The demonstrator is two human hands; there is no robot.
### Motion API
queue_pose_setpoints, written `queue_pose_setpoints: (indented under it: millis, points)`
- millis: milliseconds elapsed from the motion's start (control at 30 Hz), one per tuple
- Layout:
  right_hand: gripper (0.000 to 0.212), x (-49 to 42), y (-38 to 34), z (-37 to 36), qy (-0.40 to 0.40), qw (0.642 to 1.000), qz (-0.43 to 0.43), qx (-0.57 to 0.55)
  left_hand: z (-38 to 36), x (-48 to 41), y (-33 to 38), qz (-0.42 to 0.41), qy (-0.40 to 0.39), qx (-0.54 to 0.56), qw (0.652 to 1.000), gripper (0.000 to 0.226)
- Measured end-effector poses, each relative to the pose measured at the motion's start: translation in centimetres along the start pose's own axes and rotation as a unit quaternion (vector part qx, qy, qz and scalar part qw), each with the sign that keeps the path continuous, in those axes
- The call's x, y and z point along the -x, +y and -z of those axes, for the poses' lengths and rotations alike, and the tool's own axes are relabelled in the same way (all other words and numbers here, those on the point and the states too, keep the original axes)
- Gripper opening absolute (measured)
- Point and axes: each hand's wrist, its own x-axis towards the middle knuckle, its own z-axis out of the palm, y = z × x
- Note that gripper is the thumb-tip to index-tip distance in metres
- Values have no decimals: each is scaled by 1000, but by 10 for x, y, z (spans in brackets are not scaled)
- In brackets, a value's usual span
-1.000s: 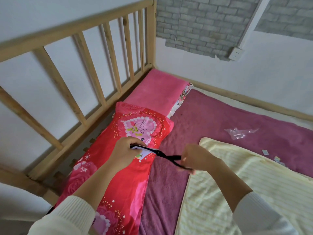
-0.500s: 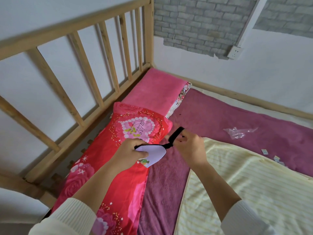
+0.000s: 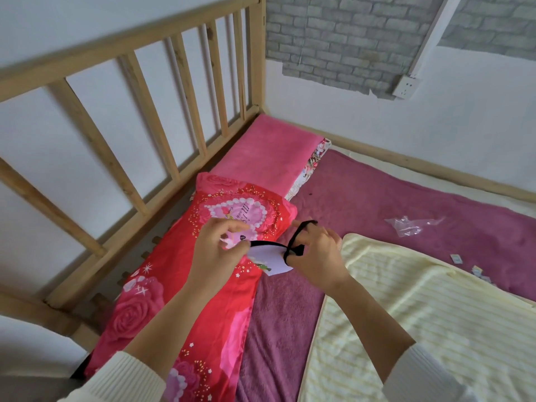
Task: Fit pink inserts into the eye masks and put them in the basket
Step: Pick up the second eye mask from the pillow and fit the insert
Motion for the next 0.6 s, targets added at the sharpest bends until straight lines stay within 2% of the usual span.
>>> queue_pose_setpoints:
  millis: [100, 200, 400, 600]
  points:
    - [7, 3, -1, -9, 7, 993, 54, 102, -6, 8, 12, -10, -89, 11, 996, 7]
    - [6, 9, -7, -18, 15, 986, 95, 138, -13, 11, 17, 4, -142, -23, 990, 10]
    - [9, 22, -17, -29, 38, 983, 131, 126, -8, 18, 13, 7, -143, -96, 985, 10]
    - [7, 29, -39, -44, 31, 981, 161, 107, 12, 39, 8, 25, -94, -93, 991, 12]
